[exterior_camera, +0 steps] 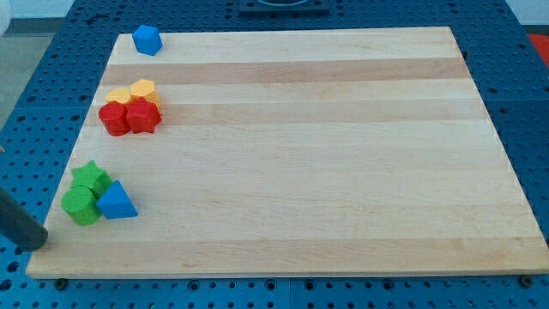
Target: Push the green star along with blue triangle a bit right
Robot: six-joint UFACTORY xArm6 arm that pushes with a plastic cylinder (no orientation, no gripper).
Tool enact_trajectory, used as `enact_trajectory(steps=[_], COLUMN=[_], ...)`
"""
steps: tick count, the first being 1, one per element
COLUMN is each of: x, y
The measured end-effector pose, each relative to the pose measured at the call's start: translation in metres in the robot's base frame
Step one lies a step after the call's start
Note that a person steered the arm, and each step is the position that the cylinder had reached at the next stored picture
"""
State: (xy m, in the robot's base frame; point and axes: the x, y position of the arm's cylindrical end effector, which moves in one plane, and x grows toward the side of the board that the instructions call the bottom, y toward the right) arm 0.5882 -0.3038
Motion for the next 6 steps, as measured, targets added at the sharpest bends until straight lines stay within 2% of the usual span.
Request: enact_trajectory(steps=[4, 6], x=[-0.072, -0.095], y=[0.004, 0.071])
